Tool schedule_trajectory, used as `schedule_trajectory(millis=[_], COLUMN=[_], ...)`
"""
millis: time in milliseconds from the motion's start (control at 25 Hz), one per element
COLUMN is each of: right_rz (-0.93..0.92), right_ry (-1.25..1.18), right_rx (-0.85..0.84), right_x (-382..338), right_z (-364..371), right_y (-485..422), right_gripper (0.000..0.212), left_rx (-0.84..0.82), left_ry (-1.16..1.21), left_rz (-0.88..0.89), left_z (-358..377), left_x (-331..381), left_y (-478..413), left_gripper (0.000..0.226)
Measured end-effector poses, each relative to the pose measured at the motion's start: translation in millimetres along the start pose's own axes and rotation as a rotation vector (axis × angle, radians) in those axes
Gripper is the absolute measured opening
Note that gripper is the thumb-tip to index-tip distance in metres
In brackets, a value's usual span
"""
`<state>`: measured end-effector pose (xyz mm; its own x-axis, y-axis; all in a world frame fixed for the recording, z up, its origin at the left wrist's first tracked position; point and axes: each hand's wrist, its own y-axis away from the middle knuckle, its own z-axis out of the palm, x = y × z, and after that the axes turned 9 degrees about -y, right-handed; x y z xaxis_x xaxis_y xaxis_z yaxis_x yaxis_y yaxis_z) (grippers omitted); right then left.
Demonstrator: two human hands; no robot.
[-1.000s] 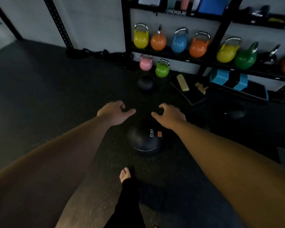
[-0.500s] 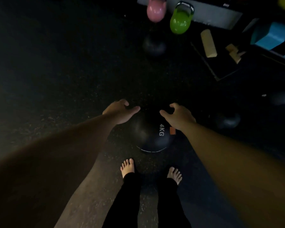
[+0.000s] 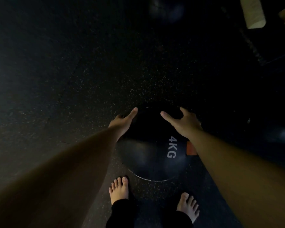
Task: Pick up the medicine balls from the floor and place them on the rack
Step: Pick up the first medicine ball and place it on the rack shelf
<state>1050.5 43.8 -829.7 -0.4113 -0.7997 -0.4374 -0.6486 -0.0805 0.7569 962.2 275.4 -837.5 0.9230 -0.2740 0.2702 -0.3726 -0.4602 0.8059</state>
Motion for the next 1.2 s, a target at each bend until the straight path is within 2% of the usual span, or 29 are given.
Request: schedule_trajectory(millis=[40, 80, 120, 160, 280, 320, 440, 520, 640, 800, 880, 960, 1000, 1040, 1200], right_rz=[0.026, 0.049, 0.064, 0.071, 0.063, 0.059, 0.056, 0.058, 0.062, 0.030, -0.018, -0.083, -0.121, -0.155, -0.313], right_ry=[-0.034, -0.061, -0.081, -0.097, -0.108, -0.110, -0.136, -0.147, -0.137, -0.204, -0.237, -0.271, -0.281, -0.283, -0.303], right_rx=[-0.013, -0.023, -0.028, -0.023, -0.003, 0.000, 0.020, 0.039, 0.071, 0.089, 0.098, 0.117, 0.128, 0.141, 0.224], right_x=[5, 8, 10, 12, 15, 16, 21, 22, 19, 10, -8, -40, -64, -91, -208], right_z=[5, 10, 16, 19, 22, 22, 22, 26, 29, 27, 22, 11, 1, -13, -86], right_y=[-8, -14, -17, -19, -18, -18, -23, -26, -21, 2, 22, 37, 45, 57, 126], right_gripper=[0.139, 0.143, 0.144, 0.142, 0.135, 0.136, 0.142, 0.143, 0.141, 0.144, 0.144, 0.143, 0.142, 0.141, 0.142], left_rx=[-0.133, -0.097, -0.157, -0.191, -0.124, -0.100, -0.138, -0.078, -0.122, -0.148, -0.137, -0.040, 0.013, 0.111, 0.264], left_ry=[0.151, 0.151, 0.122, 0.070, -0.260, -0.317, -0.288, -0.324, -0.493, -0.456, -0.234, 0.126, 0.189, 0.300, 0.514], left_rz=[0.026, 0.013, -0.083, -0.179, -0.254, -0.243, -0.298, -0.258, -0.104, -0.073, -0.082, -0.017, 0.079, 0.057, 0.228], left_z=[-5, 10, 50, 93, 192, 197, 180, 186, 193, 193, 127, 8, -50, -87, -191], left_x=[8, -30, -88, -156, -315, -325, -303, -300, -306, -327, -258, -122, -49, -2, 72], left_y=[-30, -37, -45, -58, -81, -83, -88, -93, -98, -101, -88, -41, -7, 28, 142], left_gripper=[0.111, 0.096, 0.072, 0.057, 0.050, 0.049, 0.051, 0.052, 0.049, 0.049, 0.052, 0.081, 0.093, 0.099, 0.109])
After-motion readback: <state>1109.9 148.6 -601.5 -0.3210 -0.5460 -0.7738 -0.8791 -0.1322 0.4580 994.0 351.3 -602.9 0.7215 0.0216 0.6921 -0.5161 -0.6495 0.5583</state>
